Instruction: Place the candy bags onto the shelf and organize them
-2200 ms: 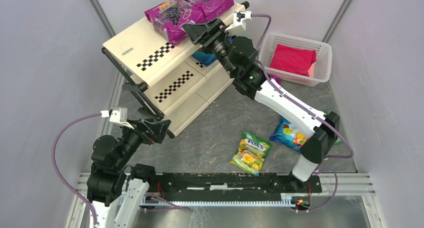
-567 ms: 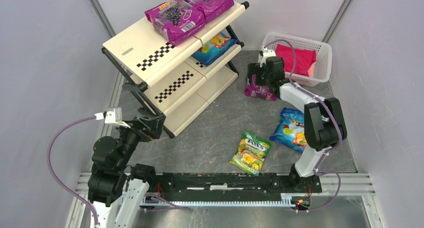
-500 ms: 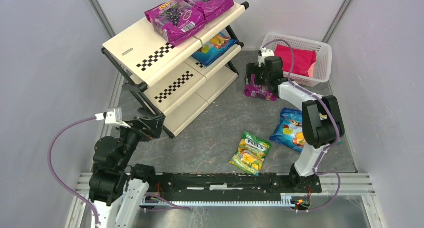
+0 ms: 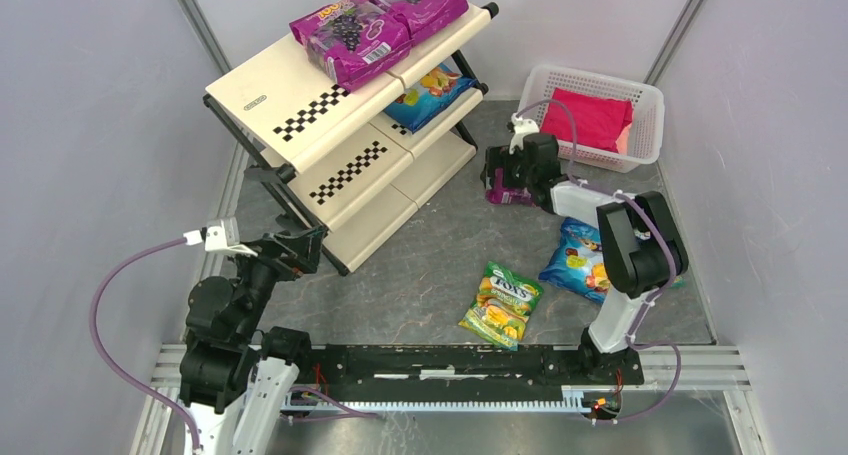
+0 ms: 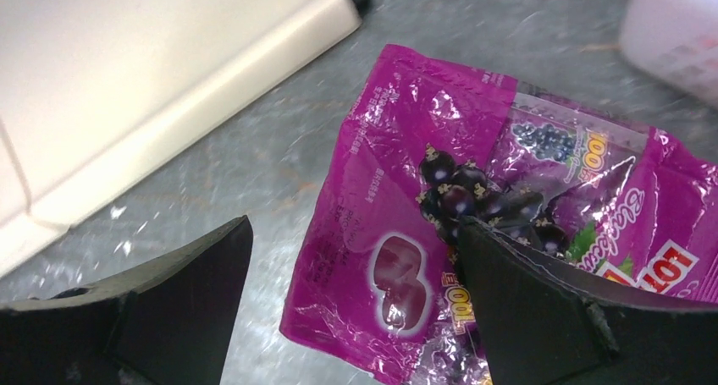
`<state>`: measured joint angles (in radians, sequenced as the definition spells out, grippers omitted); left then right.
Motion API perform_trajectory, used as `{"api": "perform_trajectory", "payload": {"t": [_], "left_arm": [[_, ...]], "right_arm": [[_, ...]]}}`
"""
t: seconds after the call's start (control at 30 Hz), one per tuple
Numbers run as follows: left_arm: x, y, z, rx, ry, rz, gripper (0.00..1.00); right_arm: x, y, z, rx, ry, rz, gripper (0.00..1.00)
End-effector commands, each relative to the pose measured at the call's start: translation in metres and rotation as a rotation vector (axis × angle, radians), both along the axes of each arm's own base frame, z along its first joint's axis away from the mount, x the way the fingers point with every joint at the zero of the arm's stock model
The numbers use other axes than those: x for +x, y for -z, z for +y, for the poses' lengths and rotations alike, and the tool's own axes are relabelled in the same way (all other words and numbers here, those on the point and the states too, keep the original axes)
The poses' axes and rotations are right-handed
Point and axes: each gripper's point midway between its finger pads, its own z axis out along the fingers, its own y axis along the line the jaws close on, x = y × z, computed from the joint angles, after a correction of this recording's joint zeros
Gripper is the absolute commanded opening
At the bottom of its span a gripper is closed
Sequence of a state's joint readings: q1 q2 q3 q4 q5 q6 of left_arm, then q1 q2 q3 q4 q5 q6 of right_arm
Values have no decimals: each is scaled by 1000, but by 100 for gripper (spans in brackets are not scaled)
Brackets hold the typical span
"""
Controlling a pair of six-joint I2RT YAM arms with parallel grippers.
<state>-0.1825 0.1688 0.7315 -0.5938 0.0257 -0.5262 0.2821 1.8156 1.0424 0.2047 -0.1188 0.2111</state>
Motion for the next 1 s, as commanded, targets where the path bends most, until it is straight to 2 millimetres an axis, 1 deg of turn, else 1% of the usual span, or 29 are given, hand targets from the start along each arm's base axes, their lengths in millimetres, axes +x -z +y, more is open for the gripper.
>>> {"api": "perform_trajectory", "payload": {"t": [0.0, 0.07, 0.13, 0.27, 0.33, 0.4, 0.47, 0.53, 0.57, 0.63, 0.7, 0.77, 0.8, 0.87, 0.97], "left_arm": [[0, -19, 3, -2, -16, -73, 100], [-1, -26, 6, 32, -23, -82, 100], [0, -32, 14, 73, -60, -82, 100], [2, -24, 18, 90, -81, -68, 100], [1, -22, 17, 77, -78, -78, 100], [-1, -23, 18, 74, -85, -87, 100], [-1, -22, 20, 73, -94, -89, 100], [-1, -22, 20, 72, -92, -88, 100], [-1, -21, 19, 72, -90, -86, 100], [-1, -20, 19, 73, -86, -84, 100], [0, -19, 19, 73, -88, -80, 100], [2, -17, 19, 75, -88, -71, 100], [2, -17, 18, 77, -87, -66, 100], [2, -16, 19, 77, -89, -65, 100], [1, -17, 20, 75, -94, -75, 100]], "right_arm": [[-52, 9, 39, 15, -98, 53, 98], [-77, 13, 57, 11, -138, 71, 98], [-103, 16, 73, 8, -185, 80, 98], [-152, 11, 105, 0, -325, 91, 98], [-171, 2, 116, 7, -397, 100, 98], [-180, -7, 118, 4, -434, 86, 98], [-181, -23, 116, 0, -441, 49, 98], [-173, -43, 112, -18, -432, -1, 98], [-167, -52, 109, -20, -421, -22, 98], [-152, -66, 98, -4, -375, -52, 98], [-139, -64, 74, 17, -303, -14, 98], [-127, -59, 55, 91, -254, 30, 98], [-119, -62, 50, 141, -241, 20, 98], [-105, -54, 36, 186, -209, 52, 98], [-85, -27, 15, 148, -120, 134, 98]]}}
